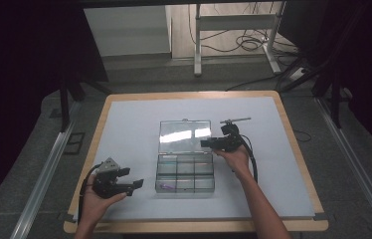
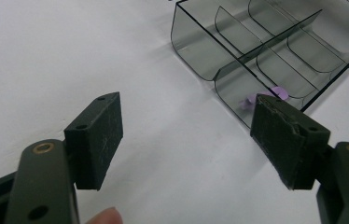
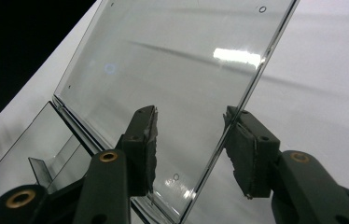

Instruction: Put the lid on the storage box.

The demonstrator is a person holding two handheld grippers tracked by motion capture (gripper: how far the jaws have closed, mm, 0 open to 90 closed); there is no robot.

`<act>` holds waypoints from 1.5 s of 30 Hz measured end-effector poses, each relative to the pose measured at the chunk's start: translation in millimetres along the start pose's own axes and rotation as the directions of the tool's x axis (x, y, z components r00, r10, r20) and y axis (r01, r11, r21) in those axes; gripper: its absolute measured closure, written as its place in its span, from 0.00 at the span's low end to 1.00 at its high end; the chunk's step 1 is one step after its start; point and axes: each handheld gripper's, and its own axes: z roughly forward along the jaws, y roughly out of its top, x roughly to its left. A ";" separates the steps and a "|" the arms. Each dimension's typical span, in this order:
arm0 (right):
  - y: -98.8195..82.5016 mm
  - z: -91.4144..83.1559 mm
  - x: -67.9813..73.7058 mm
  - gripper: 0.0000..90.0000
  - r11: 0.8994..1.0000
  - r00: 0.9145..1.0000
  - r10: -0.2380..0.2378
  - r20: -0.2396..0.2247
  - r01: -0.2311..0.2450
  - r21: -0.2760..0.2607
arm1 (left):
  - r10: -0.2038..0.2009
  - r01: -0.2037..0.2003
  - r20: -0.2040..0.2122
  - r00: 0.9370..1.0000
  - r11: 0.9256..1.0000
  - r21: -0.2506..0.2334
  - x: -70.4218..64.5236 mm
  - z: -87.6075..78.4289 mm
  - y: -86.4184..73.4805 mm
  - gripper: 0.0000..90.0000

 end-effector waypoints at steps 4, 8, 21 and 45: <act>-0.3 -0.7 0.4 0.61 1.000 1.000 -0.007 -0.002 0.007 -0.007 | -0.001 0.001 -0.001 1.000 1.000 -0.002 0.4 -0.5 0.0 0.29; -0.6 -2.0 1.2 0.62 1.000 1.000 -0.016 -0.003 0.016 -0.015 | -0.001 0.001 -0.002 1.000 1.000 -0.002 0.5 -0.8 -0.1 0.29; -1.0 -7.1 5.5 0.67 0.997 0.998 -0.063 -0.001 0.063 -0.034 | 0.000 0.000 -0.003 1.000 1.000 -0.001 0.2 -0.4 0.0 0.29; -5.6 -15.4 12.6 0.73 0.988 0.991 -0.133 0.015 0.134 -0.081 | 0.000 0.000 -0.005 1.000 1.000 0.003 0.3 0.6 0.1 0.28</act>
